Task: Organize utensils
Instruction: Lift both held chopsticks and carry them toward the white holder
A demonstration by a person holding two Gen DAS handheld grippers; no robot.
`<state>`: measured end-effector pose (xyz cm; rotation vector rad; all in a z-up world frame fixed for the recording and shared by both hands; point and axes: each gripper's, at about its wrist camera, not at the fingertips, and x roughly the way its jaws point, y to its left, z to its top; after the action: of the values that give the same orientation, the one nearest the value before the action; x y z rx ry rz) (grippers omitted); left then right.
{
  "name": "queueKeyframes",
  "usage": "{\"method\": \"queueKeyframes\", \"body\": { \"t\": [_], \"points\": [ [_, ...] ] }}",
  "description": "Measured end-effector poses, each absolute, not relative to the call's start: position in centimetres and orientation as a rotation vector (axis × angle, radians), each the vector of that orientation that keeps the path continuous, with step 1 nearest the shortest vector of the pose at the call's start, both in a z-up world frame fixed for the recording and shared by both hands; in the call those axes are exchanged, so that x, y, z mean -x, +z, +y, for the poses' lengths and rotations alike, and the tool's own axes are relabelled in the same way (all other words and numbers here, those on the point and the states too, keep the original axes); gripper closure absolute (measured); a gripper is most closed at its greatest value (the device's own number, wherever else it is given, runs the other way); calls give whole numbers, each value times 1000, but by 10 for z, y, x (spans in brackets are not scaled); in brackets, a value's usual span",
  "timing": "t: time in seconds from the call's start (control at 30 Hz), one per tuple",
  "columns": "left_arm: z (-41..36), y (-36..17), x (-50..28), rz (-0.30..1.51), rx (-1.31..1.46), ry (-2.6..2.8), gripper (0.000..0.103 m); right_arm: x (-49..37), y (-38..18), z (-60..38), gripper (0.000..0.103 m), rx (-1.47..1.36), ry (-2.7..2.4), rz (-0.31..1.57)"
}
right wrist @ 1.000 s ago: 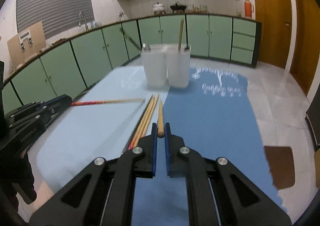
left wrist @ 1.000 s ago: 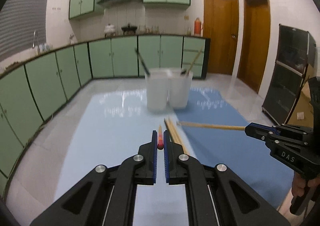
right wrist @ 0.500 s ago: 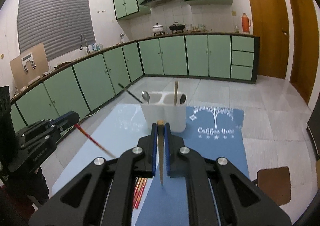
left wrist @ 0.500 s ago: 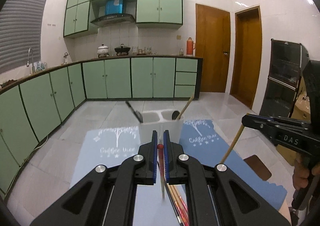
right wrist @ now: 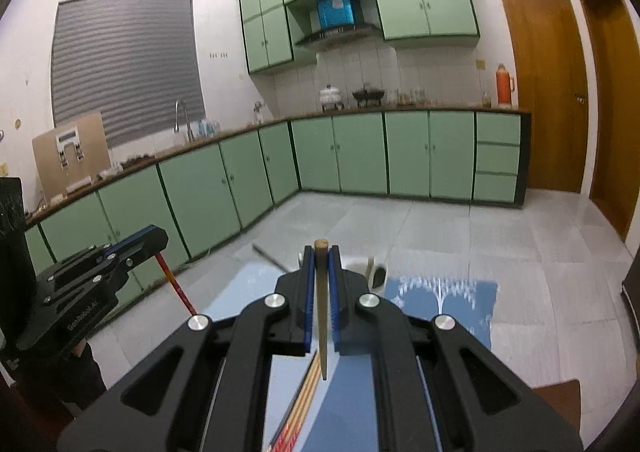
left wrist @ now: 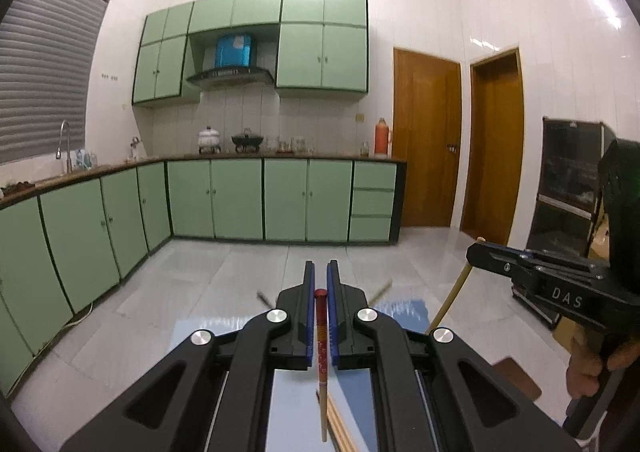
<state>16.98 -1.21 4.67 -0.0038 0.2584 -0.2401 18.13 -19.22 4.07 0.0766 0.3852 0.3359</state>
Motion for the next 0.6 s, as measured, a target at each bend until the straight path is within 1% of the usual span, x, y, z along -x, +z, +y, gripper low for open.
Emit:
{"method": "queueKeyframes", "body": {
  "t": [0.33,0.6],
  "points": [
    [-28,91,-231,125,5,-228,97,-233,81,-198,97,-105,303,280],
    [-43,96,-280,48,-4,-204,97,-284,83,-203,97,-116,251,257]
  ]
}}
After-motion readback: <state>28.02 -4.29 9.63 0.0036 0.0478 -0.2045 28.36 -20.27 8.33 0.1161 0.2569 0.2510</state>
